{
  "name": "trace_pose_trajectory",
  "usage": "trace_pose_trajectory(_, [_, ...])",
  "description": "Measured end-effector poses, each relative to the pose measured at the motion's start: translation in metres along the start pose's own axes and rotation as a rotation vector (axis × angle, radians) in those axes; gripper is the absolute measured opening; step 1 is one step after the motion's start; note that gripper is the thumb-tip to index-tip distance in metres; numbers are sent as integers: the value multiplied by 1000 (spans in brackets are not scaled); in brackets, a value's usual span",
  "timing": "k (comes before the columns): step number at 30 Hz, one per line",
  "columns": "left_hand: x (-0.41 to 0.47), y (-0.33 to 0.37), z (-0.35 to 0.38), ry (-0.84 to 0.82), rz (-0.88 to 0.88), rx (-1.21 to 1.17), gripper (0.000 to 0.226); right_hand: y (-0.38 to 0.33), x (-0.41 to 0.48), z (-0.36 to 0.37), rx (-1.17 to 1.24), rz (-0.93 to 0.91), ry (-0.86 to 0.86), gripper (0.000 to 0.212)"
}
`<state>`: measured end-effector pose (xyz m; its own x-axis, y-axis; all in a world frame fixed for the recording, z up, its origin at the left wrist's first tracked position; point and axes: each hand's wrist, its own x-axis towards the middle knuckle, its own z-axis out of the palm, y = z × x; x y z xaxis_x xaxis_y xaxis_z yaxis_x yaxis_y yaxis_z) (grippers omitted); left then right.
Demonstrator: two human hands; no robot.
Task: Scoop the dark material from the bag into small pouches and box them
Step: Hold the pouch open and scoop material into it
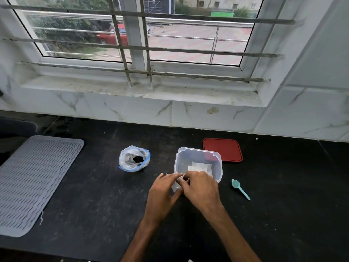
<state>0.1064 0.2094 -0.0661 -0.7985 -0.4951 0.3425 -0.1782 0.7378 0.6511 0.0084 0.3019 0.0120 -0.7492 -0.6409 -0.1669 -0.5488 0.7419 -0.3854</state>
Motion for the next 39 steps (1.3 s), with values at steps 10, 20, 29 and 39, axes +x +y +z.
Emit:
trace_pose_trajectory(10, [4, -2, 10, 44, 29, 34, 47, 2, 7, -6, 27, -4, -45, 29])
trace_pose_trajectory(20, [5, -8, 9, 109, -161, -159, 25, 12, 14, -7, 139, -11, -199, 39])
trace_pose_trajectory(29, [11, 2, 14, 45, -221, -315, 40, 9, 17, -4, 191, -32, -108, 30])
trace_pose_trajectory(39, [10, -3, 16, 90, -264, -272, 45, 10, 14, -1, 100, -132, -6, 26])
